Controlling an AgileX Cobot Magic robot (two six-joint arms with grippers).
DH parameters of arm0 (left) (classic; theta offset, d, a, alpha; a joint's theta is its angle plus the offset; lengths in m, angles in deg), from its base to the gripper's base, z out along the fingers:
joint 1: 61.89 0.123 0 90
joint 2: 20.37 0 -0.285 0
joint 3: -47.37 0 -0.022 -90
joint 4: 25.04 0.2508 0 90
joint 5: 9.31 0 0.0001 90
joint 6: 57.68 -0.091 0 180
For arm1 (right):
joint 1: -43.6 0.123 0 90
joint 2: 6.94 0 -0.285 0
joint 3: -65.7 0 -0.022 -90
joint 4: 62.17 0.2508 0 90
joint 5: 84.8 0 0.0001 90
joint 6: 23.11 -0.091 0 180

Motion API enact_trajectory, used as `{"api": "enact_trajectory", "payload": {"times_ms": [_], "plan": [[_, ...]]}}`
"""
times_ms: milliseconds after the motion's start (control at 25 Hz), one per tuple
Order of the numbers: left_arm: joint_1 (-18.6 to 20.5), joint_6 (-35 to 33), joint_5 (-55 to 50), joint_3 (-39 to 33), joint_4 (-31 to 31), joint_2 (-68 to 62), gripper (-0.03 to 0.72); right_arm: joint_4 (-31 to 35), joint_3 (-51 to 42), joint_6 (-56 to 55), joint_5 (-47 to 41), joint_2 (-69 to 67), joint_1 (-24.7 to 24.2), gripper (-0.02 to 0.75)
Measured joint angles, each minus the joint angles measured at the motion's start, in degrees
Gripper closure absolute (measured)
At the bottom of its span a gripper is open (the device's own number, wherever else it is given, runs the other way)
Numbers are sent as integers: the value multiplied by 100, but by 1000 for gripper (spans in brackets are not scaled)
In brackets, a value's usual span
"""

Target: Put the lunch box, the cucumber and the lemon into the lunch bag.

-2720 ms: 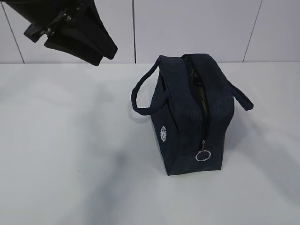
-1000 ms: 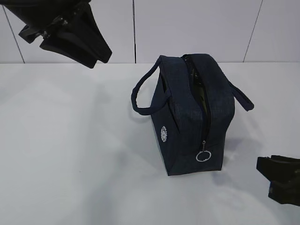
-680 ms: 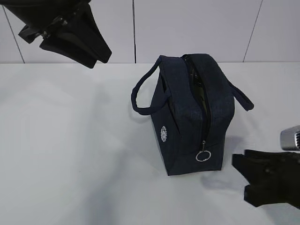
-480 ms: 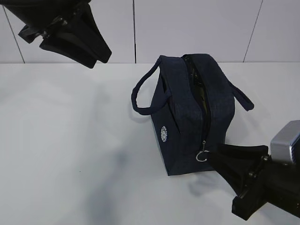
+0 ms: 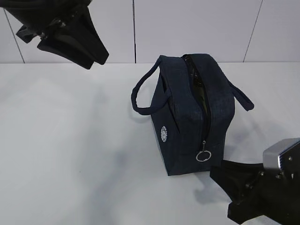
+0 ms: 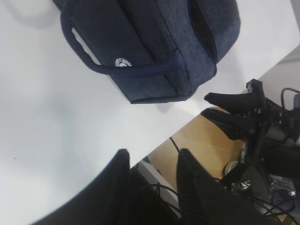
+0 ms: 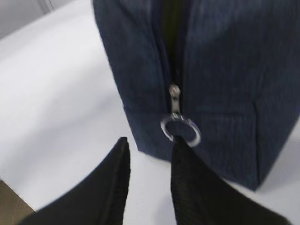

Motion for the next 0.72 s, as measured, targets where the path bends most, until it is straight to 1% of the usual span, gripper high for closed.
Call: {"api": "enact_trajectory", "payload": {"times_ms": [120,240,600,720], "plan": [[0,0,0,0,53,0,445,170,0,0,23,-479,0,492],[0,0,0,0,66,0,445,185,0,-12,23,-725,0,492],[0,0,0,0,106,0,445,196,181,-13,45,-748,0,494],[0,0,0,0,110,0,445,384,309,-13,48,-748,0,494]]}}
